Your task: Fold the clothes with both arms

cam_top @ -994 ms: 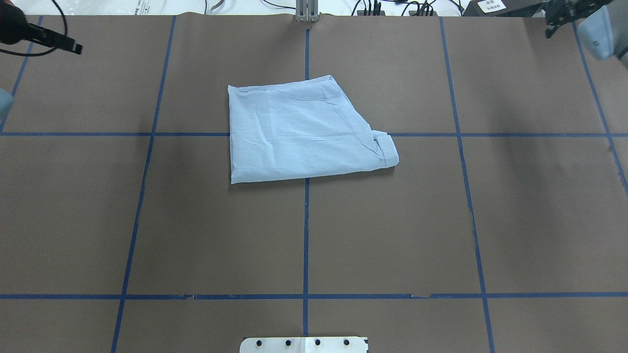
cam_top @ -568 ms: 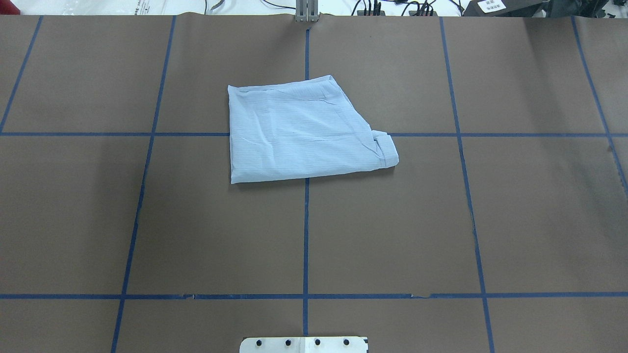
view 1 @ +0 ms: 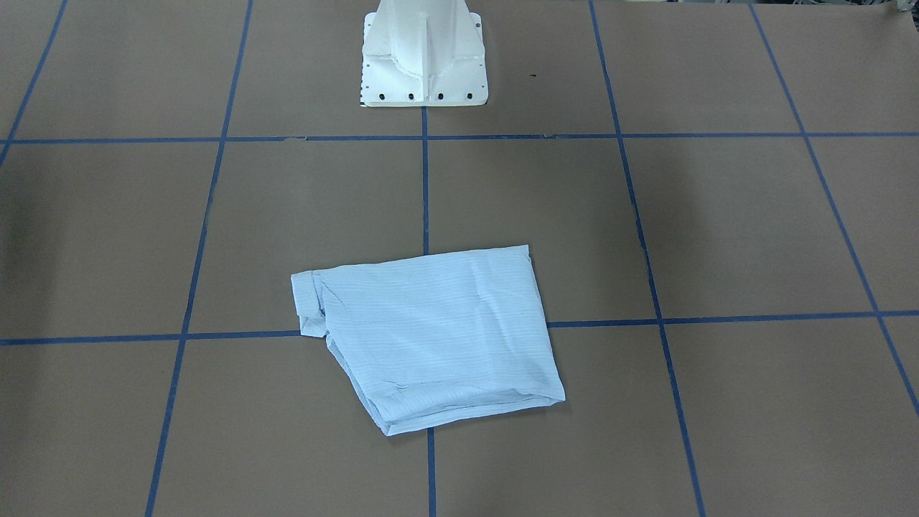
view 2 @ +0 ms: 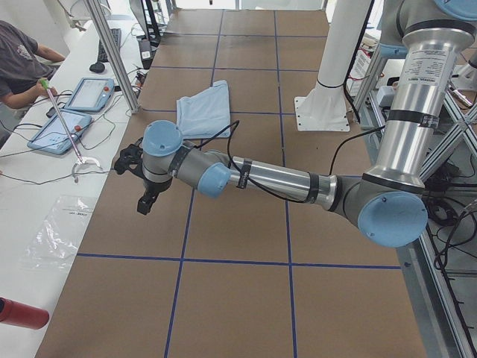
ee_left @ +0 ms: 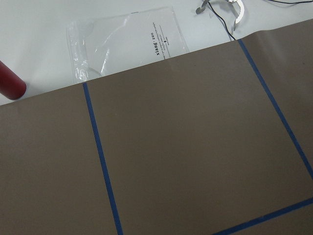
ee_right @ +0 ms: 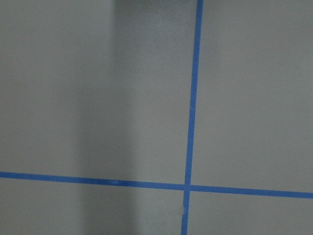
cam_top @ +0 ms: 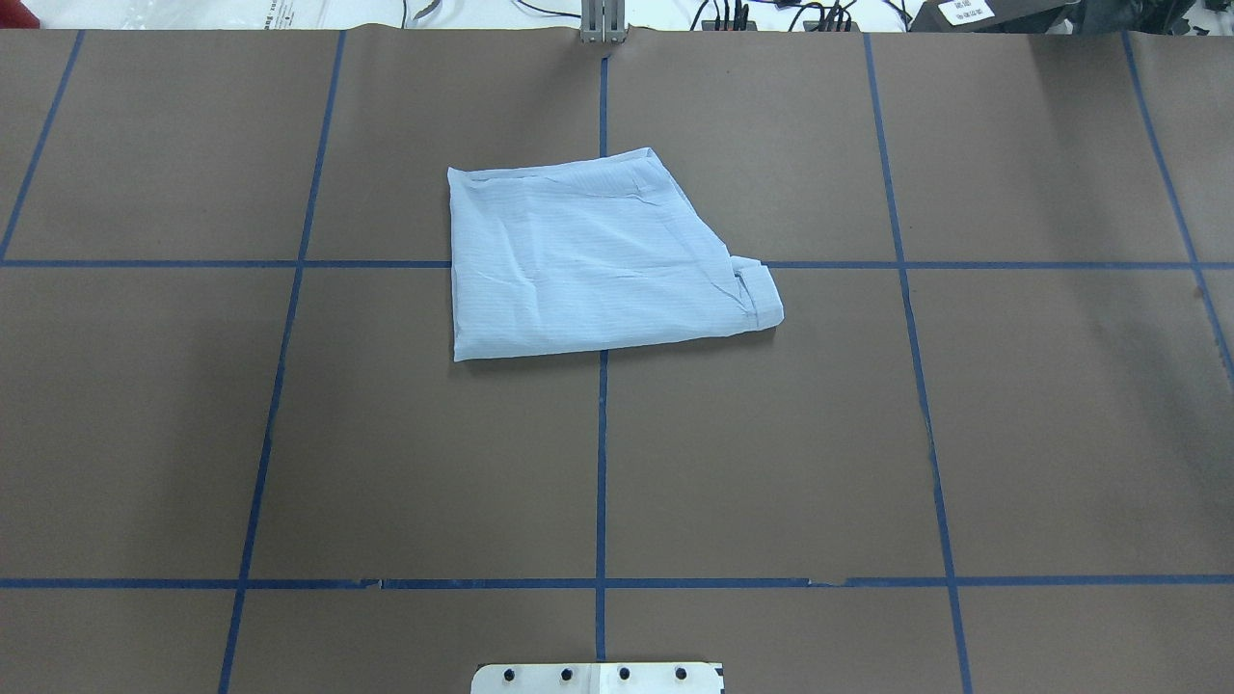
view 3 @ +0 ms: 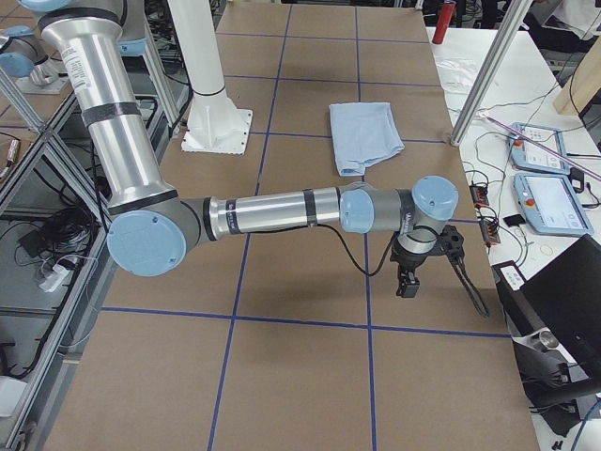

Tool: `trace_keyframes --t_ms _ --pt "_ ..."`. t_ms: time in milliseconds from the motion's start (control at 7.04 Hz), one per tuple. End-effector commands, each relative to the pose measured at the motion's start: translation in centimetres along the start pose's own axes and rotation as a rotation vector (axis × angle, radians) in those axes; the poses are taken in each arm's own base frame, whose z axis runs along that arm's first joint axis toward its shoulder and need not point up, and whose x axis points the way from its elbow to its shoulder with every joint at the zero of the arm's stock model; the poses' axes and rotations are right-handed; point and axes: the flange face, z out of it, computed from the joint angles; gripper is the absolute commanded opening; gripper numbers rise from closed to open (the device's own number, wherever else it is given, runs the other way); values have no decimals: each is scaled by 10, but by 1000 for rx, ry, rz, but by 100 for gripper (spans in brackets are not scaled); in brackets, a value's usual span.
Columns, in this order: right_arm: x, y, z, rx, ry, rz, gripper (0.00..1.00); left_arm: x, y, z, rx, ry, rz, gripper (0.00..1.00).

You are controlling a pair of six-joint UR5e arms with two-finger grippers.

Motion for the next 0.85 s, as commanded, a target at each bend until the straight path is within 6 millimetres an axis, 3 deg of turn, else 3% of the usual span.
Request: trace_keyframes --t_ms 0,142,284,426,710 --pt "-22 -4 -8 31 -11 -54 100 -5 17 1 -14 -4 85 100" --pt "-33 -7 3 11 -11 -69 100 -4 8 -1 -4 -35 94 100" --pt "-36 -7 0 17 -21 -75 100 2 -7 -11 17 -60 108 100" --pt "-39 -7 -4 25 -18 -82 100 -4 3 -4 -2 -53 89 100" --pt "-41 -9 0 20 -13 -76 100 3 2 -11 11 -52 102 100"
